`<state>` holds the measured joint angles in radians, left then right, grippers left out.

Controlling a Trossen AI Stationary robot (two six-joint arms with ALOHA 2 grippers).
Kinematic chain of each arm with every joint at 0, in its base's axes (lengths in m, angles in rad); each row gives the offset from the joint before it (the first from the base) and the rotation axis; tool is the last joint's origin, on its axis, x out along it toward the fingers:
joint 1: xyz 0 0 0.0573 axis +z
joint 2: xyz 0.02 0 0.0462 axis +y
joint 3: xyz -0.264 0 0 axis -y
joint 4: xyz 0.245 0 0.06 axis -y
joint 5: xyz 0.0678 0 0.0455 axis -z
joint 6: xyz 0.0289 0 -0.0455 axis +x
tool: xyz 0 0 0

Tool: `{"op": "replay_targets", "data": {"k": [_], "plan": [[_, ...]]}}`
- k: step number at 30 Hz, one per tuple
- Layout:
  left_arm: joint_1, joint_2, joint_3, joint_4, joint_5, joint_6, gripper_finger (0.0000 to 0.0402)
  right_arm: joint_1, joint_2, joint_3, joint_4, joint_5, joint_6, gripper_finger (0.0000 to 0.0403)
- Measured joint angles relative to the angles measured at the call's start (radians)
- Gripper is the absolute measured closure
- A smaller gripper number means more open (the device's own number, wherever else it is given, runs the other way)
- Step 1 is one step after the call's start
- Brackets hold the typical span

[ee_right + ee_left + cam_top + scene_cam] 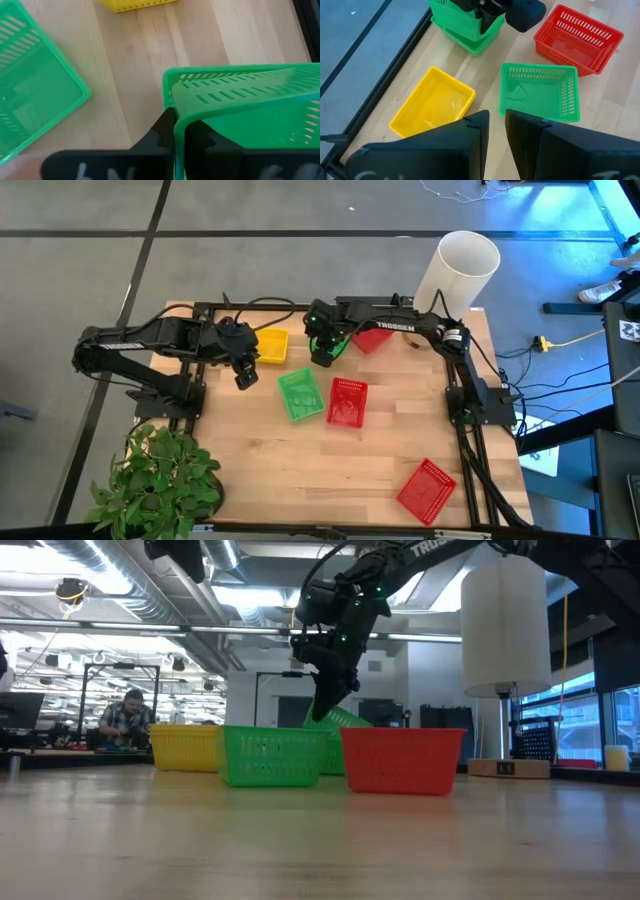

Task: Stack baskets by color
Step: Stack the right green bin on top of the top green bin

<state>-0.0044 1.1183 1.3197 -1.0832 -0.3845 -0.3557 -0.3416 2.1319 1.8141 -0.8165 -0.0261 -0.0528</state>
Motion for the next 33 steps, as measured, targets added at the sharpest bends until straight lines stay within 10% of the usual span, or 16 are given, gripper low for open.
{"op": "replay_targets", "data": {"k": [13, 33], "plan": [[0.0, 0.0, 0.0, 0.0, 0.0, 0.0, 0.0347, 0.003, 0.0, 0.021, -0.019, -0.002, 0.021, 0.032], [0.0, 0.0, 0.0, 0.0, 0.001, 0.0, 0.0347, 0.006, -0.002, 0.431, -0.205, 0.006, 0.018, 0.0275]]}}
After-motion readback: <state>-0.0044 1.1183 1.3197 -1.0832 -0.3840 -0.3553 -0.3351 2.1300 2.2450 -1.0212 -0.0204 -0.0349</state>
